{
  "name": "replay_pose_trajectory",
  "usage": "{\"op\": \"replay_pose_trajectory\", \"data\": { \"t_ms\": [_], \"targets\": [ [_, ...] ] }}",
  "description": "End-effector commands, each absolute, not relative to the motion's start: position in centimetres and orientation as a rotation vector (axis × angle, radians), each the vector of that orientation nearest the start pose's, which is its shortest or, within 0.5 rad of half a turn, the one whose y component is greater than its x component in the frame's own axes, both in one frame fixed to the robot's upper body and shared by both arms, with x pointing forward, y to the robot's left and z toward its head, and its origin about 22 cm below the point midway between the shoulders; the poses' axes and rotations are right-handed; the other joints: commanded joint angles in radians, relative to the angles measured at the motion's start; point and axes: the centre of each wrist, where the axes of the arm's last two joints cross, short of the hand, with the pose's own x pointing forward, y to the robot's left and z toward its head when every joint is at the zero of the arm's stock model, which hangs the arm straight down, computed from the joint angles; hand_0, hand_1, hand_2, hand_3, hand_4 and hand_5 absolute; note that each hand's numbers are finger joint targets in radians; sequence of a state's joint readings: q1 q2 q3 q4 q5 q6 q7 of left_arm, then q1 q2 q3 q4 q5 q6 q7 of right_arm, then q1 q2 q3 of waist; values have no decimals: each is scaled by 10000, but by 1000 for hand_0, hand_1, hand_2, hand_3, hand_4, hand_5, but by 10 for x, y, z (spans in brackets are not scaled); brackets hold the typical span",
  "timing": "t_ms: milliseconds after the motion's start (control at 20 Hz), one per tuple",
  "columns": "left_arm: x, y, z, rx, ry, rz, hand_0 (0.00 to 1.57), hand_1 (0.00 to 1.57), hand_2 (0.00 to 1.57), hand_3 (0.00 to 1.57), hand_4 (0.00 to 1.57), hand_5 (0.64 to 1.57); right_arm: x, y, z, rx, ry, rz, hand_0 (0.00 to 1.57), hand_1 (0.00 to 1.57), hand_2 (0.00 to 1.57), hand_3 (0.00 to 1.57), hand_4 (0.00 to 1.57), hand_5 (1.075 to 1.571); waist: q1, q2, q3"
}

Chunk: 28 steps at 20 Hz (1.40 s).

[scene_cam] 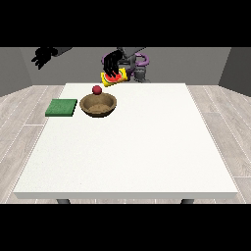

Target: Pick the cup and pour the ball into the bowl, then pick the bowl and place it on the pad

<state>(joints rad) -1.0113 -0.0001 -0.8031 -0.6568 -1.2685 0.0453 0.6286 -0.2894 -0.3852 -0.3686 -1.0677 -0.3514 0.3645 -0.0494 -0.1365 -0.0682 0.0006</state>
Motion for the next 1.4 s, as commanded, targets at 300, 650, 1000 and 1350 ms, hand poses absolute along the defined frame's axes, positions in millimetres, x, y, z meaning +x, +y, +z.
{"op": "replay_pose_trajectory", "data": {
  "t_ms": [300, 650, 1000, 1350],
  "targets": [
    [392, 76, 93, 11486, -15663, -10666, 1040, 1040, 1508, 1149, 1316, 1562, 273, -424, 9, -440, -15029, -2028, 0, 0, 0, 178, 737, 1553, 1531, -472, -55],
    [404, 126, 162, 5759, -17531, -3974, 0, 0, 0, 0, 1150, 1568, 278, -413, 3, -729, -15025, -2674, 0, 0, 0, 0, 785, 1556, 2631, -39, -152],
    [409, 222, 197, 1175, -18318, -2129, 0, 0, 0, 0, 1053, 1567, 271, -396, -23, -899, -14917, -3616, 0, 0, 0, 0, 719, 1565, 3486, 890, -47],
    [400, 288, 213, 84, -18802, -2258, 0, 0, 0, 0, 1046, 1555, 284, -365, -47, -904, -15323, -4317, 0, 0, 0, 0, 741, 1567, 3777, 1760, -4]
  ]
}}
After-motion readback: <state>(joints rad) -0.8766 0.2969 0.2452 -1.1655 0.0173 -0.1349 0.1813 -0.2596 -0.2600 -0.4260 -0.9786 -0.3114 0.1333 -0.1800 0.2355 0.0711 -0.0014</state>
